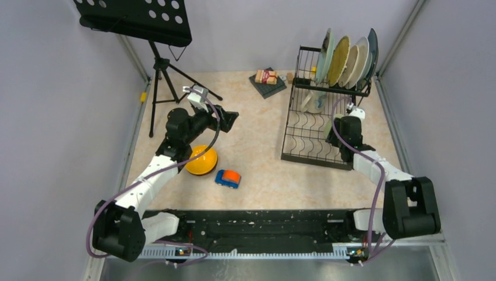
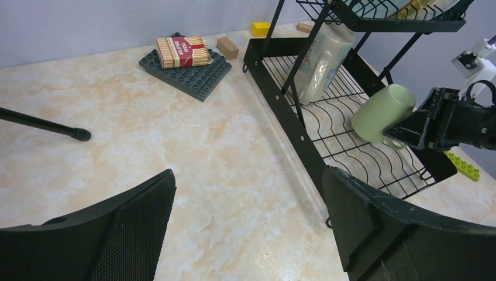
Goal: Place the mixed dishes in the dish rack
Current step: Move the cup to the dish rack, then pick up the bowl from the center of the board.
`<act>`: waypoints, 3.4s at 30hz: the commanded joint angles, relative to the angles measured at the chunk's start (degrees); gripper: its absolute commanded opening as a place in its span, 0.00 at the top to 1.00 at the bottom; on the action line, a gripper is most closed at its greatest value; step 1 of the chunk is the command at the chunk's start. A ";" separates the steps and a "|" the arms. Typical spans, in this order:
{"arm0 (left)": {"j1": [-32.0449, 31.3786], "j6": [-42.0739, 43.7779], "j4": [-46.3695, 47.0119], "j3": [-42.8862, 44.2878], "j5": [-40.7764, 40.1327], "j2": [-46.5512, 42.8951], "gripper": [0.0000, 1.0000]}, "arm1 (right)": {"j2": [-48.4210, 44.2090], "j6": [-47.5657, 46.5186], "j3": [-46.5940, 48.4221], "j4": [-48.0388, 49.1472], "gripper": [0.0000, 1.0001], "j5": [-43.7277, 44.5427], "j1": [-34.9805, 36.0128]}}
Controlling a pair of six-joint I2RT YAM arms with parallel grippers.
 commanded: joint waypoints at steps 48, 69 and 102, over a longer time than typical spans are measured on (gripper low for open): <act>-0.04 2.19 0.88 -2.18 0.57 -2.69 0.01 | 13.11 12.76 2.55 20.07 0.71 -12.67 -12.78; -0.04 2.85 -2.18 -3.29 -5.63 -5.45 0.01 | 26.79 15.59 9.37 35.70 0.66 -13.98 -13.39; 11.73 -25.42 -35.85 -5.90 -35.28 -9.21 0.16 | -2.49 15.09 -3.41 19.31 0.47 -21.26 -14.36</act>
